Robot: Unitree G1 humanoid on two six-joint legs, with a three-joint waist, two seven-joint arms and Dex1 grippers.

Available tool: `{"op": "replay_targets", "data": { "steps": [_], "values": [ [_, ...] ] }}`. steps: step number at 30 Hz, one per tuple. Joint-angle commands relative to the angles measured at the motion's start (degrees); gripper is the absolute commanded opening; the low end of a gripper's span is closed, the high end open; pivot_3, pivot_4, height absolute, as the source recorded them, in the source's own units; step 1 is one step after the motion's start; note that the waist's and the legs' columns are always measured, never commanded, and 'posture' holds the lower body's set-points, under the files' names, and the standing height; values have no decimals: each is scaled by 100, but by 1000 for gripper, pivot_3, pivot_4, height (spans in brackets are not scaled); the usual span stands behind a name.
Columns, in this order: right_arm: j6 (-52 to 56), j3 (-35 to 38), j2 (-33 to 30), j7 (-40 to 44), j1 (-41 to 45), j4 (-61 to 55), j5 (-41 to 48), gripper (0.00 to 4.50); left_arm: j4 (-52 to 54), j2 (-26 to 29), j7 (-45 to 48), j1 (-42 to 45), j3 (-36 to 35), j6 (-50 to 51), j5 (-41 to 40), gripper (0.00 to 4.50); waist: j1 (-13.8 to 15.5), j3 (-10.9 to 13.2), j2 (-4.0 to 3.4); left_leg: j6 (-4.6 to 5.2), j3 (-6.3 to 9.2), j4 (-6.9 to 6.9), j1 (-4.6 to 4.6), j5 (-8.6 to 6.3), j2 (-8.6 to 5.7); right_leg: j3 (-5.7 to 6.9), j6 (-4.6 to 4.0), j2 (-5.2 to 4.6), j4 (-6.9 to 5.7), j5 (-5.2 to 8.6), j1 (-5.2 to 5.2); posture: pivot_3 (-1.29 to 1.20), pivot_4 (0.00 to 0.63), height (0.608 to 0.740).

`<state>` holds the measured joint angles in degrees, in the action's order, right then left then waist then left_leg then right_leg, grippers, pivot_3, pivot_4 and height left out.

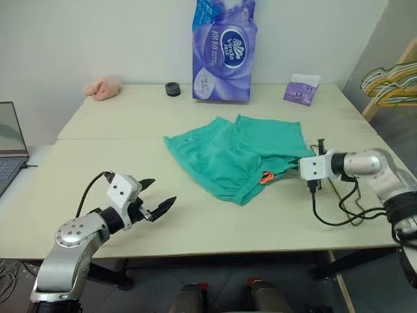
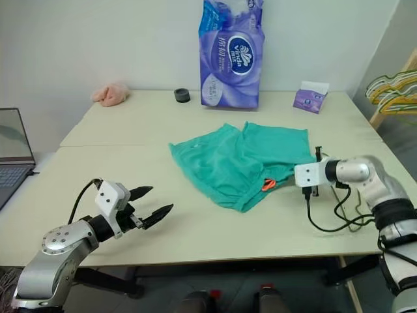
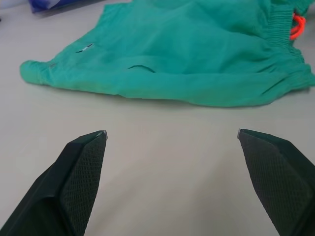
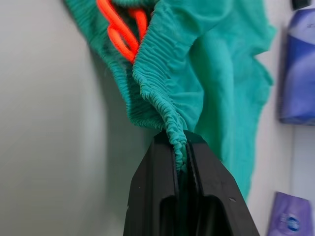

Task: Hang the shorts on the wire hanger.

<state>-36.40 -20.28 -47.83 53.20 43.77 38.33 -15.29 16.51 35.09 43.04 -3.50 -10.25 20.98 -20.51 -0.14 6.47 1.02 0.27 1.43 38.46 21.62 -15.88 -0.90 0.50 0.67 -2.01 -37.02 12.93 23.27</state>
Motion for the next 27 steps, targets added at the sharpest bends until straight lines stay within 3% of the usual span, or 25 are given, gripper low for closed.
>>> {"op": "replay_targets", "data": {
  "steps": [1,2,6,11,15,21,27],
  "values": [
    [-412,-29,41,409,-110,-127,242,19,140,16,86,98,73,-36,-94,4500,-9,0,-1,0,-2,-6,-4,0,2,-1,-2,1,-1,1,0,-28,82,740],
    [-440,-43,29,537,-188,-221,306,641,123,10,97,107,92,-45,-87,4500,-9,0,-1,0,-6,-17,-12,0,2,-5,-4,1,-2,2,0,-29,82,740],
    [-150,-1,-334,1252,-637,-1001,664,1956,18,20,164,127,126,-102,-80,4500,-2,4,-8,0,-10,-32,-24,1,3,-8,-7,0,-5,4,-2,-35,84,740],
    [1557,346,-634,2081,-1359,-2860,2092,3633,-170,44,278,176,88,-177,-89,4500,-2,5,-9,0,-11,-32,-31,0,6,-6,-11,-1,-4,6,-6,-50,86,740],
    [2781,457,-238,1748,-1798,-4395,2719,3633,-395,74,347,284,1,-245,-88,4500,-38,4,-8,-1,-13,-43,-42,0,22,-2,-22,9,-7,13,-7,-59,87,740],
    [3364,-150,1195,309,-1939,-4743,1406,3633,-597,199,545,426,-112,-198,-198,4500,-43,3,-5,-9,-15,-44,-50,-5,46,-4,-31,50,-9,15,-7,-56,87,740],
    [3712,-672,2006,-199,-1932,-4504,686,3633,-431,556,929,339,-87,9,-414,4500,-32,2,-4,-13,-15,-43,-49,-7,48,-6,-39,62,-12,17,-4,-54,84,740]
  ]
}}
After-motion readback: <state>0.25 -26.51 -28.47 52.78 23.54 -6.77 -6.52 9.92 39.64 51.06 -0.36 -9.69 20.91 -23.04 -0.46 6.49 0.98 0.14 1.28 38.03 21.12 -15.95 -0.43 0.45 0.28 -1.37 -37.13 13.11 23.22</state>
